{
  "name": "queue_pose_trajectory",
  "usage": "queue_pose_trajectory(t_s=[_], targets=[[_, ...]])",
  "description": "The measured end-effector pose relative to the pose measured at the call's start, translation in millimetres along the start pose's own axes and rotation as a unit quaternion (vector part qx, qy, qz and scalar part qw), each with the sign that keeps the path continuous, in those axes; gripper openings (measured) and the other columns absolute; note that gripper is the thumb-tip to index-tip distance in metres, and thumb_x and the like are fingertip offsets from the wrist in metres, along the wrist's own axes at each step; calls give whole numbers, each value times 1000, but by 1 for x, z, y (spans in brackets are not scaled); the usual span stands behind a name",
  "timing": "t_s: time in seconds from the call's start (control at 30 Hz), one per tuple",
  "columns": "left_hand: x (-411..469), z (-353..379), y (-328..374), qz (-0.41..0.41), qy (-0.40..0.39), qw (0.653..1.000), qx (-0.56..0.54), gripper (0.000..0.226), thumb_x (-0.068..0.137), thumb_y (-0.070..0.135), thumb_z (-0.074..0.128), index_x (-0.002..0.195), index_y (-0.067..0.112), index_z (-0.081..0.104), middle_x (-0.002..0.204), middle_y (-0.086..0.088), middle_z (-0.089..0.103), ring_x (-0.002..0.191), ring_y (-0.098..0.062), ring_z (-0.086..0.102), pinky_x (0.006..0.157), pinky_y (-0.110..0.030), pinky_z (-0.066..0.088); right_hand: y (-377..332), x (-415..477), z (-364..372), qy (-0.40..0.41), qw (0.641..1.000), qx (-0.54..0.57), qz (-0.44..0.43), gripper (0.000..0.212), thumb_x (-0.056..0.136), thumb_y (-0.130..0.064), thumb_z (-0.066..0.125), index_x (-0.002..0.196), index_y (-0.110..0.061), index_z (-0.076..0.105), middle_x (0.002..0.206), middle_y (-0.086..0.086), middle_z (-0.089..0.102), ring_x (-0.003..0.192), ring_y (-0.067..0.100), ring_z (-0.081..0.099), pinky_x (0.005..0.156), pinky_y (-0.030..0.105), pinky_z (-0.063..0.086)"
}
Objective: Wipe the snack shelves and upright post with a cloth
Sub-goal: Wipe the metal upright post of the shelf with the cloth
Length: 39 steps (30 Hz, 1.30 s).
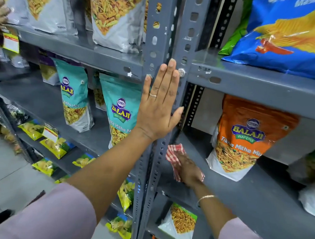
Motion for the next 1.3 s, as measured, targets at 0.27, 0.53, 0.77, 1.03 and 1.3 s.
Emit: queue_pose_trajectory(t_s=[0.27,0.53,0.77,1.03,1.3], targets=[[2,-1,3,-5,-13,1000,3,73,94,40,23,144,17,-24,149,5,-34,140,-14,-19,115,-43,-4,-35,-140,-1,-55,997,57,-25,37,96,-25,49,127,-44,55,132,-7,62,113,17,64,95,30,51],[5,-7,2,-39,-15,999,2,66,86,31,38,139,-2,16,143,-31,29,140,-13,-18,115,-42,-3,42,-79,-27,61,993,29,98,46,98,-15,36,143,-22,38,155,2,29,136,27,41,111,38,38],[3,-8,1,-32,7,999,-10,70,86,30,42,139,-6,14,142,-34,25,140,-14,-17,114,-39,-9,-25,-30,49,-40,992,-115,25,60,95,-41,18,152,-31,1,162,-6,-6,151,22,3,121,42,15],[5,-10,2,-47,-21,999,-2,73,86,29,43,140,-8,12,144,-35,22,139,-13,-20,114,-38,-12,113,-125,-33,120,960,-113,226,61,95,-35,25,152,-21,13,161,4,7,149,28,11,115,48,24],[4,-7,1,-37,-20,999,-2,76,87,32,42,144,-3,7,146,-30,21,141,-16,-17,115,-40,-10,43,-95,9,65,983,-143,95,68,86,-21,20,153,-22,10,161,11,7,146,35,-18,120,52,9]])
Point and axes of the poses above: each hand's wrist, its own x-axis towards the middle knuckle, its own z-axis out of the palm, y = z × x, the point moved 10 cm from there along x, towards the middle knuckle
